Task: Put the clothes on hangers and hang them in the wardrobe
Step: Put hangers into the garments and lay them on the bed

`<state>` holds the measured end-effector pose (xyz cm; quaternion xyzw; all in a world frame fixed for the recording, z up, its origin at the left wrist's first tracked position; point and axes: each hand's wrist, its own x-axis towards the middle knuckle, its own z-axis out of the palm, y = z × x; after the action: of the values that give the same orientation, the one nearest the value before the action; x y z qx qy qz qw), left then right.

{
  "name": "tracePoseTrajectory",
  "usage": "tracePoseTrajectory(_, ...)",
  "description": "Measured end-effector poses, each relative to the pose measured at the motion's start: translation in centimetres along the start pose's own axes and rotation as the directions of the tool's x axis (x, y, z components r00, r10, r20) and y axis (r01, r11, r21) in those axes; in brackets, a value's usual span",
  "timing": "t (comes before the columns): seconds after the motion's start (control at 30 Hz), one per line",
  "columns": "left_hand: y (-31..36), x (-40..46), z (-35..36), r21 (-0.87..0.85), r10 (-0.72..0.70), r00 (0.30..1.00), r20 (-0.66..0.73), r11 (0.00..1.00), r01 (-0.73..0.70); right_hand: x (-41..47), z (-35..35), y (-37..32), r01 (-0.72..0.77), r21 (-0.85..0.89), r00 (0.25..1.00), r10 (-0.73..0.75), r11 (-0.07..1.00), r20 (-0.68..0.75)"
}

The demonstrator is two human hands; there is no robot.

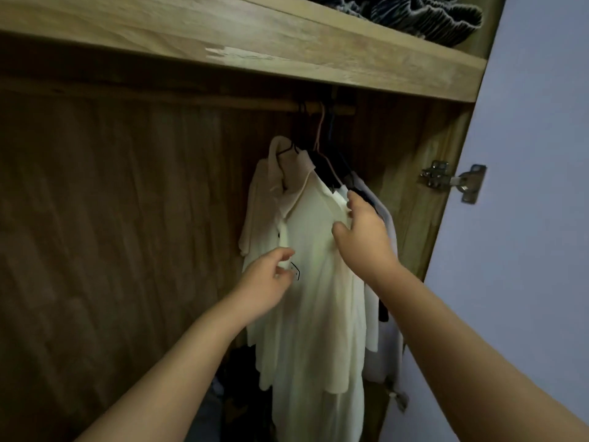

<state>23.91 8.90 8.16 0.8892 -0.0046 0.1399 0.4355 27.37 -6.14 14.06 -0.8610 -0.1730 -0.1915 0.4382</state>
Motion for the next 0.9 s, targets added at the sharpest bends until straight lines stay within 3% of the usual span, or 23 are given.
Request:
tracePoseTrajectory(0.1,0.5,1.9,-0.6,-0.109,0.018,1.000,0.013,0.994,-0.017,1.9,1.8,-0.5,-0.115,0.167,0.992,0.106,0.979,0.065)
tracePoseTrajectory(0.23,1.6,3.2,-1.7,-0.416,0.010,0.999,0.051,0.909,0.012,3.7,4.8,-2.1,-0.229,0.420,0.963,0.142,0.878,0.228)
tracePoseTrajectory(0.3,1.6,3.5,-2.1,-0.455,-0.005,0.999,0.051,0.890,0.028,4.4,6.0,-3.1,-0.301,0.488,0.942,0.174,0.820,0.289)
tracePoseTrajectory(0.5,0.7,3.4,-3.9,-0.424,0.021,0.997,0.077,0.906,0.014,6.5,8.3,-4.9,-0.398,0.655,0.917,0.258,0.642,0.304)
tracePoseTrajectory(0.63,1.4,3.5,-5.1,-0.400,0.115,0.993,0.028,0.912,-0.094,7.1,7.3,-5.5,-0.345,0.801,0.938,0.204,0.489,0.279)
tracePoseTrajectory(0.77,2.4,3.4,-5.6,-0.344,0.230,0.973,-0.010,0.913,-0.220,6.7,5.0,-6.3,-0.286,0.861,0.957,0.176,0.422,0.231)
tracePoseTrajectory(0.9,2.8,2.9,-5.4,-0.303,0.302,0.951,-0.062,0.903,-0.306,4.8,2.4,-5.4,-0.312,0.883,0.950,0.125,0.350,0.286)
